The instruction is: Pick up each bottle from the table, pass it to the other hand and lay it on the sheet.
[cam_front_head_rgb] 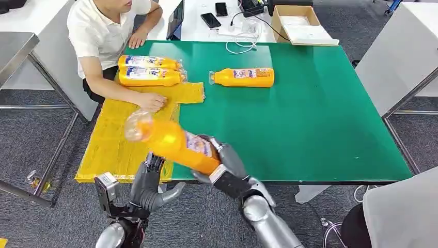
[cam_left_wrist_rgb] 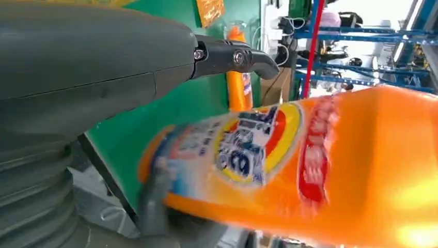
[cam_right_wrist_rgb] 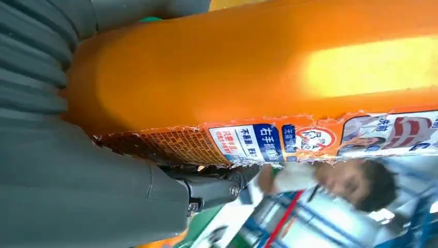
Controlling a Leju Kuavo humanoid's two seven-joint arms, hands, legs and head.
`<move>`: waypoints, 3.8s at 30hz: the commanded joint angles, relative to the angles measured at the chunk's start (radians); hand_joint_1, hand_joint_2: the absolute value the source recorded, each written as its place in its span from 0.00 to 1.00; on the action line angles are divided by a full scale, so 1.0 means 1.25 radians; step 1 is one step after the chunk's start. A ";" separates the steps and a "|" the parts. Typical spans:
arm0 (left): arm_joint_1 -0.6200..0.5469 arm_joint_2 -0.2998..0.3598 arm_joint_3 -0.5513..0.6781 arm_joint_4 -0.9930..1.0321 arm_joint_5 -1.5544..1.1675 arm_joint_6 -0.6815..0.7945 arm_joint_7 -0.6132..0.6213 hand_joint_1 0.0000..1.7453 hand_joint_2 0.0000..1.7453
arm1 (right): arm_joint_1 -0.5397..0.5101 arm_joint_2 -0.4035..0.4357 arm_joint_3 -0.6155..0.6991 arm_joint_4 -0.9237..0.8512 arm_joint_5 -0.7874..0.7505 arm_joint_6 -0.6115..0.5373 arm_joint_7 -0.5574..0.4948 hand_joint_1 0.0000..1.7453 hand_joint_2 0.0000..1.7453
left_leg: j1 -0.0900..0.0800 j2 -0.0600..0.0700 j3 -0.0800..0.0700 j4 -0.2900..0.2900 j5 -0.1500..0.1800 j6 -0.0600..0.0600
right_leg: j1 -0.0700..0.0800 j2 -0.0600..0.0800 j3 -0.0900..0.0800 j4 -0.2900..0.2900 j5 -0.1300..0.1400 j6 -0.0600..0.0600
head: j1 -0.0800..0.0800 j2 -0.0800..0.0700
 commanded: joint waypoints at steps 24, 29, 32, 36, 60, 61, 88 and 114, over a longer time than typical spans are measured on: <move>-0.084 -0.017 -0.022 0.009 0.176 -0.139 -0.048 0.00 1.00 | -0.070 0.047 0.224 0.253 -0.042 0.083 -0.070 1.00 1.00 | 0.001 -0.001 0.003 -0.001 0.000 -0.001 | 0.001 -0.003 0.002 -0.001 -0.001 -0.001 | 0.000 0.000; -0.084 -0.017 -0.022 0.009 0.176 -0.139 -0.048 0.00 1.00 | -0.070 0.047 0.224 0.253 -0.042 0.083 -0.070 1.00 1.00 | 0.000 -0.002 0.005 -0.001 -0.001 -0.001 | 0.001 -0.003 0.005 -0.001 -0.002 -0.002 | 0.000 0.000; -0.084 -0.017 -0.022 0.009 0.176 -0.139 -0.048 0.00 1.00 | -0.070 0.047 0.224 0.253 -0.042 0.083 -0.070 1.00 1.00 | 0.000 -0.002 0.003 -0.001 -0.001 -0.001 | 0.001 -0.003 0.003 -0.001 -0.002 -0.002 | 0.000 0.000; -0.084 -0.017 -0.022 0.009 0.176 -0.139 -0.048 0.00 1.00 | -0.070 0.047 0.224 0.253 -0.042 0.083 -0.070 1.00 1.00 | 0.001 -0.001 0.002 -0.001 -0.001 -0.001 | 0.001 -0.003 0.002 -0.001 -0.001 -0.001 | 0.000 0.000; -0.096 0.018 0.133 0.118 -0.261 0.179 -0.081 1.00 1.00 | 0.153 -0.037 -0.053 -0.028 -0.147 0.104 -0.055 0.00 0.00 | -0.001 -0.005 0.001 -0.001 -0.001 -0.001 | 0.000 -0.006 0.001 0.000 -0.002 -0.002 | 0.000 0.000; -0.094 0.017 0.131 0.115 -0.263 0.180 -0.079 1.00 1.00 | 0.152 -0.033 -0.052 -0.023 -0.146 0.104 -0.054 0.00 0.00 | 0.000 -0.005 0.000 -0.001 -0.001 0.000 | 0.000 -0.006 0.001 -0.001 -0.002 -0.002 | 0.001 0.000; -0.199 0.084 0.058 0.252 -0.667 0.407 0.015 1.00 1.00 | 0.197 -0.032 -0.115 -0.099 -0.120 0.020 -0.076 0.00 1.00 | 0.000 -0.006 0.000 -0.001 0.000 0.000 | 0.000 -0.007 0.000 0.000 -0.002 -0.002 | 0.000 0.000; -0.659 0.047 0.061 0.992 -1.155 0.273 0.275 1.00 1.00 | 0.081 0.009 -0.049 0.005 -0.085 0.058 -0.069 0.00 1.00 | 0.000 -0.003 0.001 0.000 0.001 -0.001 | 0.001 -0.004 0.001 0.001 -0.001 -0.002 | 0.000 0.000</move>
